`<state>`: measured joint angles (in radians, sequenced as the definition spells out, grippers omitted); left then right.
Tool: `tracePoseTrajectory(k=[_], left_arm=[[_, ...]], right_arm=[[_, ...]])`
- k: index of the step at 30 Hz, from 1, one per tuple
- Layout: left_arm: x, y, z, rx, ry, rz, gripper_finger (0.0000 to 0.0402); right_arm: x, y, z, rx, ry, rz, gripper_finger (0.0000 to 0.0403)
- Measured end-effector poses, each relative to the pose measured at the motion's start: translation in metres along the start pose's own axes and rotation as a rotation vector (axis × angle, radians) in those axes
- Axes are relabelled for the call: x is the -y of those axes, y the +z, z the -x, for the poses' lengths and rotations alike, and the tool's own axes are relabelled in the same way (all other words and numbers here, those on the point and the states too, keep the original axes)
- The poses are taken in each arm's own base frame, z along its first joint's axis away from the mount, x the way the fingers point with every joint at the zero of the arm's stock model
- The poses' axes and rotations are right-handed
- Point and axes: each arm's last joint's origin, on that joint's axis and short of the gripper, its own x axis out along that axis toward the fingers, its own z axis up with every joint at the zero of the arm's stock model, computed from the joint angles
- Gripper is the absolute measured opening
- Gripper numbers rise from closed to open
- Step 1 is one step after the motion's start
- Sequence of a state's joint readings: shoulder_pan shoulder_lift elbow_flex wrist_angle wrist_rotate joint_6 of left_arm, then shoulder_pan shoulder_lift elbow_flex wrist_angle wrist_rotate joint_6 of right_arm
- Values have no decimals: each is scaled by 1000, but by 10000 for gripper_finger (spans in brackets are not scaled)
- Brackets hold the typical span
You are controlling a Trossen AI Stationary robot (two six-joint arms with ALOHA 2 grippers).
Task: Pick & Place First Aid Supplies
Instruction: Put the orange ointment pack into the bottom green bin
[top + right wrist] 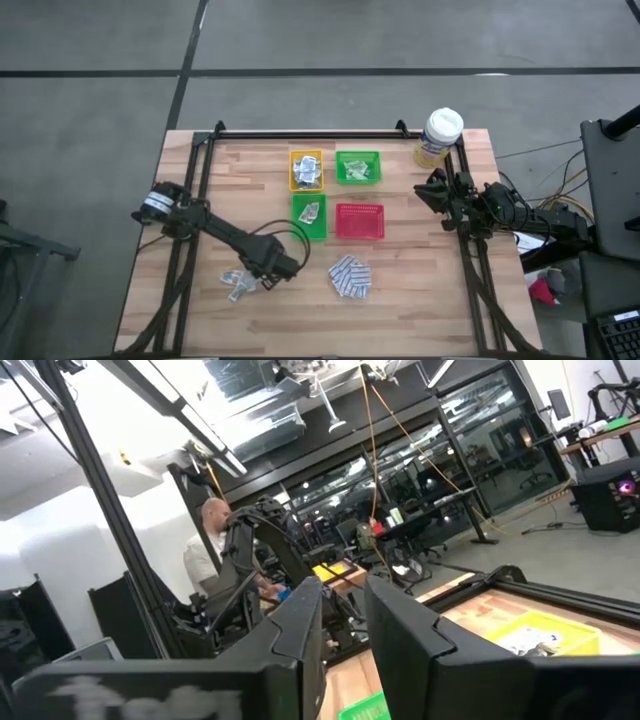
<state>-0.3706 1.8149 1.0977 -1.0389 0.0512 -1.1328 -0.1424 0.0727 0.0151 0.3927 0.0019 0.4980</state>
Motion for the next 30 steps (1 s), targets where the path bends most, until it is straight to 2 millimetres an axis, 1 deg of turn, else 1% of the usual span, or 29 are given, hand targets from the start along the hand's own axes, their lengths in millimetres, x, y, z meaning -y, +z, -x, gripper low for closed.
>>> tracePoseTrajectory(k=[5, 12, 17, 24, 26, 30], left_arm=[[0, 7, 1, 37, -22, -5, 85], [0, 11, 1, 64, -29, -36, 79], [0, 12, 1, 71, -36, -36, 56], [1, 12, 1, 79, -46, -34, 9], [1, 13, 1, 87, -43, -28, 3], [2, 13, 1, 109, -32, -21, 4]], right_arm=[[0, 0, 0, 0, 0, 0, 81], [0, 0, 0, 0, 0, 0, 70], [0, 0, 0, 0, 0, 0, 70], [0, 0, 0, 0, 0, 0, 79], [0, 0, 0, 0, 0, 0, 81], [0, 0, 0, -1, 0, 0, 80]])
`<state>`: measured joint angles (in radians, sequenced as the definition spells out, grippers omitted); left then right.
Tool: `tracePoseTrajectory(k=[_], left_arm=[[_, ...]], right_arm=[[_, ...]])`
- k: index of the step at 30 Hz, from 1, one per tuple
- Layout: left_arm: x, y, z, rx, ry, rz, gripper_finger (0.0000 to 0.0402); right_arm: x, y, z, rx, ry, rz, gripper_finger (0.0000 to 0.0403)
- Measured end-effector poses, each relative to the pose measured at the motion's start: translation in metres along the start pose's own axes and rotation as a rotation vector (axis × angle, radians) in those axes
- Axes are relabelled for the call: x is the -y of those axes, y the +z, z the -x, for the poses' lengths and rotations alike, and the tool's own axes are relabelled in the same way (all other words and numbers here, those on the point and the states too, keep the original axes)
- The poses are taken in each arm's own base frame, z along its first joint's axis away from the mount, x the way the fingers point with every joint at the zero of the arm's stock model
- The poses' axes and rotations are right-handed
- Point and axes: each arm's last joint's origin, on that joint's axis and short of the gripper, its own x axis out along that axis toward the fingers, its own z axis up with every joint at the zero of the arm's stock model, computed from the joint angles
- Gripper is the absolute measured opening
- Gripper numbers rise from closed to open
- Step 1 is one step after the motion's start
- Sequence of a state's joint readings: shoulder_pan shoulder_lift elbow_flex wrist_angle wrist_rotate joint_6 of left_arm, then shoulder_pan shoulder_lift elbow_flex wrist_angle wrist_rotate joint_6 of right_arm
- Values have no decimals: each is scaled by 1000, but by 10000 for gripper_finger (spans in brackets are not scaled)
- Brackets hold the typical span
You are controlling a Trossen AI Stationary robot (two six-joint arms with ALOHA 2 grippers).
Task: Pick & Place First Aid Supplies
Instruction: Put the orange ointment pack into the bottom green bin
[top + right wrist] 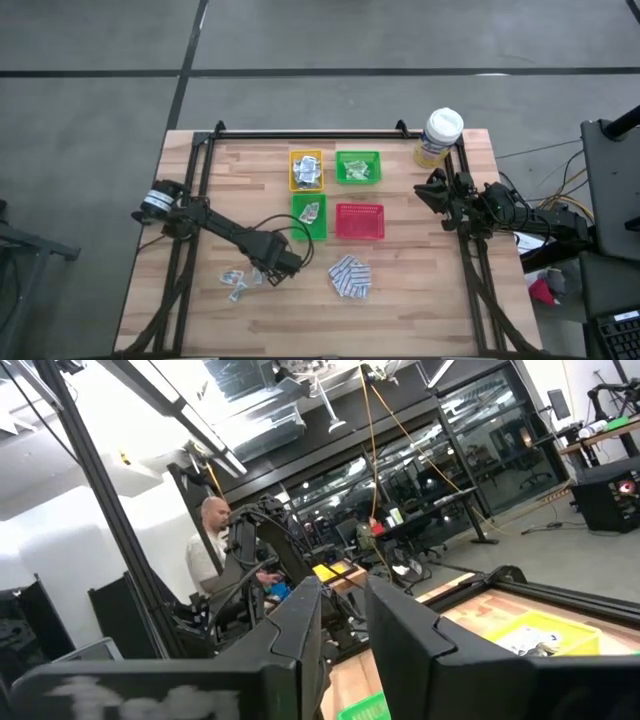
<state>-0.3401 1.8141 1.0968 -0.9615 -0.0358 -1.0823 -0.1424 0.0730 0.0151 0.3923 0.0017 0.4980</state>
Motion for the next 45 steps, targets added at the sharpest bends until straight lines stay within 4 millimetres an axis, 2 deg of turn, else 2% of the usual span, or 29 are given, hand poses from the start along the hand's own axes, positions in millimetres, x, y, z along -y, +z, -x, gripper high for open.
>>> tracePoseTrajectory(k=[10, 17, 26, 35, 45], left_arm=[[1, 1, 1, 19, 2, 37, 0], [10, 10, 8, 163, -32, 53, 0], [13, 12, 10, 182, -71, 53, 0], [14, 15, 27, 296, -153, 69, 0], [10, 15, 29, 281, -146, 52, 0]], right_arm=[[0, 0, 0, 0, 0, 0, 68], [0, 0, 0, 0, 0, 0, 79], [0, 0, 0, 0, 0, 0, 76], [0, 0, 0, 0, 0, 0, 70], [0, 0, 0, 0, 0, 0, 82]])
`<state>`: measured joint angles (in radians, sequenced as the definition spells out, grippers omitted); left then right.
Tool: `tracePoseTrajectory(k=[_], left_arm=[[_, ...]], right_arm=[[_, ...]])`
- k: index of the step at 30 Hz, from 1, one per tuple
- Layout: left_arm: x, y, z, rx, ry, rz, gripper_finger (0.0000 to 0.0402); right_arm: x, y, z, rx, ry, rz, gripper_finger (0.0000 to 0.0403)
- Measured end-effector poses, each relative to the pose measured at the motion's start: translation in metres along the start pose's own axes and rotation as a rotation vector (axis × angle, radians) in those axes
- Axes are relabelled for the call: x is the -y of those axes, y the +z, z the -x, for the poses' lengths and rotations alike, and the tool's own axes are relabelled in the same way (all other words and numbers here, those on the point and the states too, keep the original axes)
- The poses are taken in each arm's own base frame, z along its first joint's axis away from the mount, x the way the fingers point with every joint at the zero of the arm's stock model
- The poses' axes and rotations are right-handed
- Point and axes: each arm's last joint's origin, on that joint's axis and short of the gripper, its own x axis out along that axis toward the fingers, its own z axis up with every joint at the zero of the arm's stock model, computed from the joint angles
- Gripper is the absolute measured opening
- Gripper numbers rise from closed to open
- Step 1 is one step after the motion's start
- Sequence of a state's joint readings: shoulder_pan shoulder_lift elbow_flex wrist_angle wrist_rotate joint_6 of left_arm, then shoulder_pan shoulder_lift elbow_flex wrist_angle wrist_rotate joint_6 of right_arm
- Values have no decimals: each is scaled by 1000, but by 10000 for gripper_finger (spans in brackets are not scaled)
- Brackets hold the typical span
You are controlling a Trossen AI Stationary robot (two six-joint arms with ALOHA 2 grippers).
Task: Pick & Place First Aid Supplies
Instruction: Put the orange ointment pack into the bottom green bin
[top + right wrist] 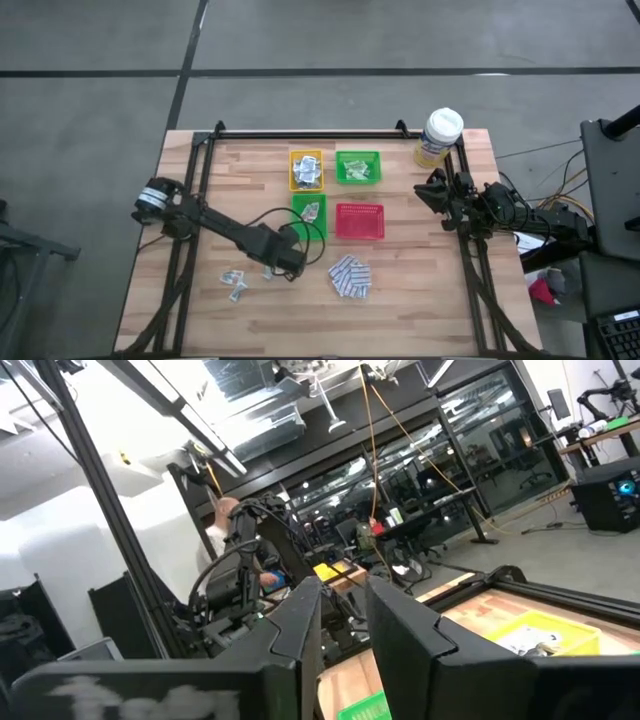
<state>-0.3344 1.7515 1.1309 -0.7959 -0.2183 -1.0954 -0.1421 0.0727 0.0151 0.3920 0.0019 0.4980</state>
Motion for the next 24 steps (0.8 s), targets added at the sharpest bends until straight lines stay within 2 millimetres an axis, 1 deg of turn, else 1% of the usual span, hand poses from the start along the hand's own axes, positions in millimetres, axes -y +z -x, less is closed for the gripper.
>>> tracePoseTrajectory(k=[3, 6, 9, 12, 17, 20, 24], left_arm=[[0, 0, 0, -11, -7, 16, 3], [-1, 1, -2, -44, -16, 87, 18], [-1, 3, -2, -97, -47, 180, 48], [0, 6, -3, -97, -73, 247, 83], [0, 9, -3, -90, -87, 269, 130], [0, 11, -4, -65, -88, 267, 143], [0, 12, -5, -47, -91, 272, 147]], right_arm=[[0, 0, 0, 0, 0, 0, 79], [0, 0, 0, 0, 0, 0, 74], [0, 0, 0, 0, 0, -14, 69], [0, 0, 0, 0, 0, -15, 68], [0, 0, 0, 0, 0, -19, 73], [0, 0, 0, 0, 0, -19, 78], [0, 0, 0, 0, 0, -18, 82]])
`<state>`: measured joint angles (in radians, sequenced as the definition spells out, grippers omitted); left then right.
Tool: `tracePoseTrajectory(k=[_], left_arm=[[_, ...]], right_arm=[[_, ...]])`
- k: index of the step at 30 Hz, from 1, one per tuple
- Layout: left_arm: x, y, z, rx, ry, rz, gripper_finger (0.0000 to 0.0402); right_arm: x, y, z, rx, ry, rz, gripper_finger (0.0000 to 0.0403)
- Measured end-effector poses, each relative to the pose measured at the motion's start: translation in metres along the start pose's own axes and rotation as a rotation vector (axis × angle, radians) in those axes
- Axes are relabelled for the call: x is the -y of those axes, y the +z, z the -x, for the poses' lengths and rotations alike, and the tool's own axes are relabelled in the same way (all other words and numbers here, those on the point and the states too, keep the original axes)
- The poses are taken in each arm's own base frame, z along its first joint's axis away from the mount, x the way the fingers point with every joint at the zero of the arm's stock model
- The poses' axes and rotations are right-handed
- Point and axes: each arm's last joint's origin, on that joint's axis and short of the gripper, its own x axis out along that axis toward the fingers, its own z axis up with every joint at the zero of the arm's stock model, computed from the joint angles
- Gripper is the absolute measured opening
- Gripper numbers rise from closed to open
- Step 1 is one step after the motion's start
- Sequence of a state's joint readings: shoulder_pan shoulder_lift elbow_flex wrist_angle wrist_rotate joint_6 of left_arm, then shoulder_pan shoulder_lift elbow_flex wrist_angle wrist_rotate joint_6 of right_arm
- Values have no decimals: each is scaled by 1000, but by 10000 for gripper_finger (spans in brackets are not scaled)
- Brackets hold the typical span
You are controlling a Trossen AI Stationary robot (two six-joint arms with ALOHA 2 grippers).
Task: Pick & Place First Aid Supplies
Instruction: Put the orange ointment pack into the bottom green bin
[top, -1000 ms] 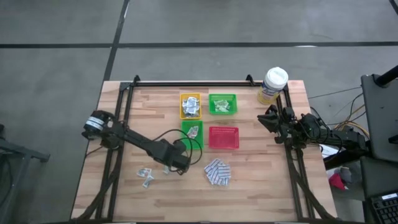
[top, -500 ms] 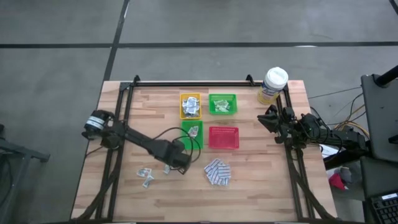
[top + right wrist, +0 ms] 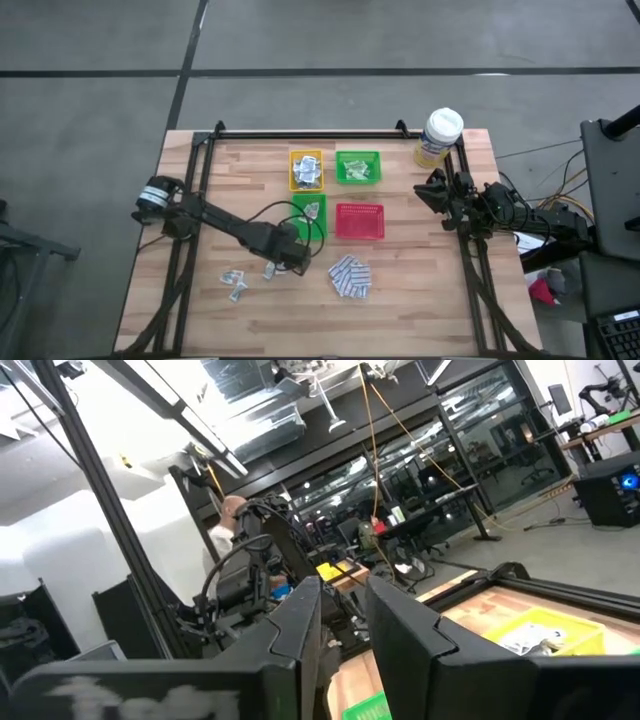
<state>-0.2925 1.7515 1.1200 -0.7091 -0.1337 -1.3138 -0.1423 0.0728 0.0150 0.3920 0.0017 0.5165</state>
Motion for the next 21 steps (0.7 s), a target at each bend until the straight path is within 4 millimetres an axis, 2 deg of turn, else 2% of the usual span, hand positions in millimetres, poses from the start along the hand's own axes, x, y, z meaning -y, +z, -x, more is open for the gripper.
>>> tracePoseTrajectory(k=[11, 21], left_arm=[[-8, -2, -8, -12, 25, 1, 147], [-15, -6, -17, -44, 20, 0, 134]], right_arm=[[0, 0, 0, 0, 0, 3, 68], [0, 0, 0, 0, 0, 3, 80]])
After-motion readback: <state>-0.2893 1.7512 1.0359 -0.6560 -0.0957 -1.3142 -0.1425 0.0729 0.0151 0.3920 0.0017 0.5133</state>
